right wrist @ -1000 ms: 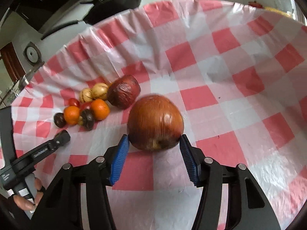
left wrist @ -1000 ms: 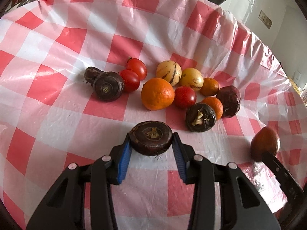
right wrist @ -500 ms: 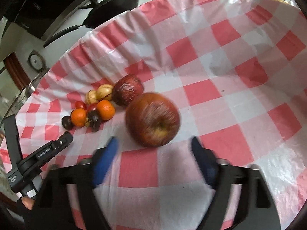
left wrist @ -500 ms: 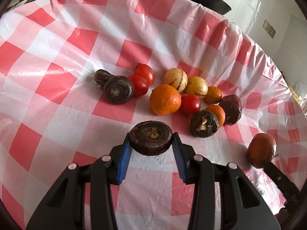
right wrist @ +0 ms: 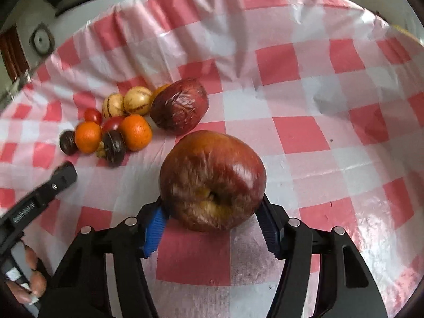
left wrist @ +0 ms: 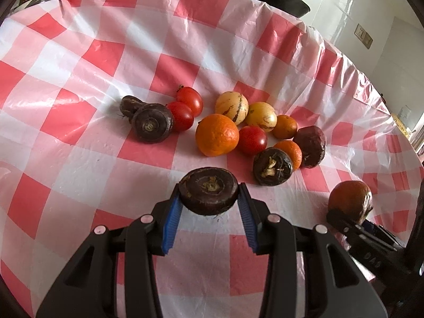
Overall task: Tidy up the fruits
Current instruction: 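Lift both held fruits and carry them toward the white box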
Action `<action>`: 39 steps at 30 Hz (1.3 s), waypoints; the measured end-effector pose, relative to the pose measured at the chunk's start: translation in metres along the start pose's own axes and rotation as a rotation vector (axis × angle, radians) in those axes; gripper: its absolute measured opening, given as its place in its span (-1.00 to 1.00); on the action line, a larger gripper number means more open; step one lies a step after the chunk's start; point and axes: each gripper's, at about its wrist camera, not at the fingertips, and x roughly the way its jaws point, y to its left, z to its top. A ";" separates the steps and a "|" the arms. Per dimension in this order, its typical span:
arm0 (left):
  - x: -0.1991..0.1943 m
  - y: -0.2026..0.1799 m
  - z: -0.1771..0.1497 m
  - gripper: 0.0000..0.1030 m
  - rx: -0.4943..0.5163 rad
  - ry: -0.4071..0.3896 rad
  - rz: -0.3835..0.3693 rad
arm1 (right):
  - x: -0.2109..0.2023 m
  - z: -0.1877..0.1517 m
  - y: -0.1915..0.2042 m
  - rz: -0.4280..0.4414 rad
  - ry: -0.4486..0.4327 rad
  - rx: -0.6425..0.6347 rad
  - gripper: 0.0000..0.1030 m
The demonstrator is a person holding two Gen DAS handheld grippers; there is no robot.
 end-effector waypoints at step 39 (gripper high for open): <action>-0.261 0.103 -0.210 -0.19 -0.168 -0.146 0.298 | -0.120 -0.101 0.080 0.451 -0.011 -0.128 0.17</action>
